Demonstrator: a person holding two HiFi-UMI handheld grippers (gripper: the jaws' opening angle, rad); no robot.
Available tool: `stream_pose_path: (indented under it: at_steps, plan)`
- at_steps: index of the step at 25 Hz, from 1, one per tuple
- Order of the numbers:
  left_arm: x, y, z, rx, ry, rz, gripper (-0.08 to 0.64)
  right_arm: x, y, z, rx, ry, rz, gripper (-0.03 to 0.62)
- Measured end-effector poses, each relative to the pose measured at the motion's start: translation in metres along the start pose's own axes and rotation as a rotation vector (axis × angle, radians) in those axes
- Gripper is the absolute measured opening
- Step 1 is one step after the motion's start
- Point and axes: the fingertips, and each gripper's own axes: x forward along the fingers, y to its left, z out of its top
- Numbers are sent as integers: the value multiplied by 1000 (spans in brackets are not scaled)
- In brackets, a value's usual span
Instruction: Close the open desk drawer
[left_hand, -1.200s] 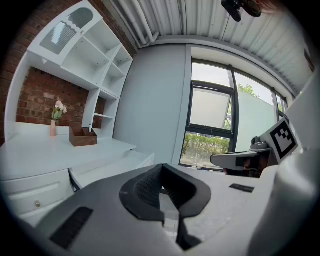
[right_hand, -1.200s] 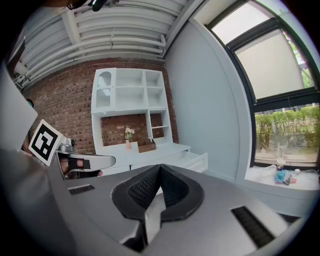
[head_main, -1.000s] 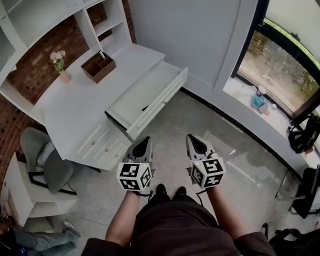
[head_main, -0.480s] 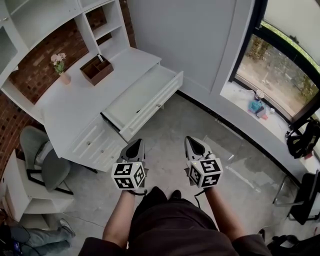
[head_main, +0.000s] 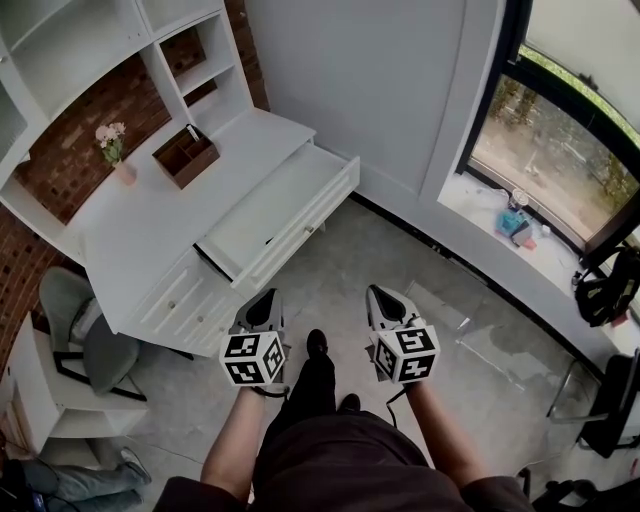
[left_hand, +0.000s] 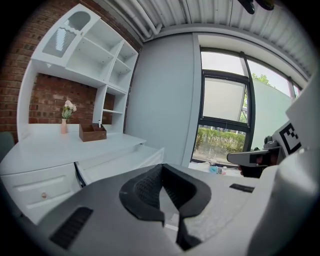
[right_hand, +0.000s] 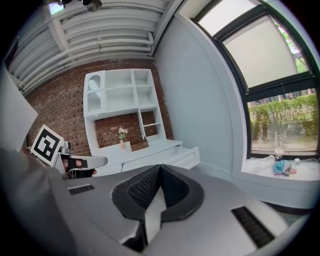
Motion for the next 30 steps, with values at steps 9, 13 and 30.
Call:
stream_pose_path:
  at_steps: [9, 13, 30]
  plan:
    - [90, 38, 15, 1, 22, 2, 9, 82, -33, 16, -3, 33, -15, 5]
    - [141, 63, 27, -4, 44, -12, 9, 139, -46, 31, -4, 56, -14, 5]
    - [270, 158, 51, -79, 111, 15, 9, 326, -64, 65, -17, 153, 31, 5]
